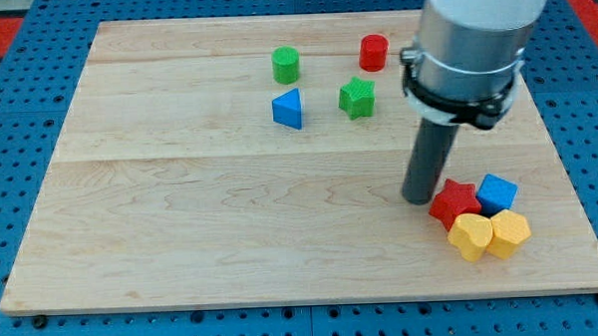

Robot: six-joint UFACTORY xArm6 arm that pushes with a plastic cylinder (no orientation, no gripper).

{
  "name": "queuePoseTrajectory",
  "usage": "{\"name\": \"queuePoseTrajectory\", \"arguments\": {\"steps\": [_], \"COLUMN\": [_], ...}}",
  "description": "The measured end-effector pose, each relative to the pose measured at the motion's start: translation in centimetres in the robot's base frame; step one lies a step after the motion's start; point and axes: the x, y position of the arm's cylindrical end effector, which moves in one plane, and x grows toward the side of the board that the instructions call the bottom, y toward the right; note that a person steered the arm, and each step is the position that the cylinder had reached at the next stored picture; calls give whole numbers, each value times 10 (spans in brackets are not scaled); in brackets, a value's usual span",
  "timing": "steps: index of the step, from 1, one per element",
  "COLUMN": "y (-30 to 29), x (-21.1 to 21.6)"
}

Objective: Slide blue triangle closer to the blue cube

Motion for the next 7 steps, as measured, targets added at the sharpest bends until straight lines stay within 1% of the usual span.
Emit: {"name": "queuePoseTrajectory", "arguments": {"steps": [1,2,3,4,5,6,7], "y": [-56,-110,-146,-163,-166,-163,-136], "x": [5,0,-32,-72,-115,-144,-148]}}
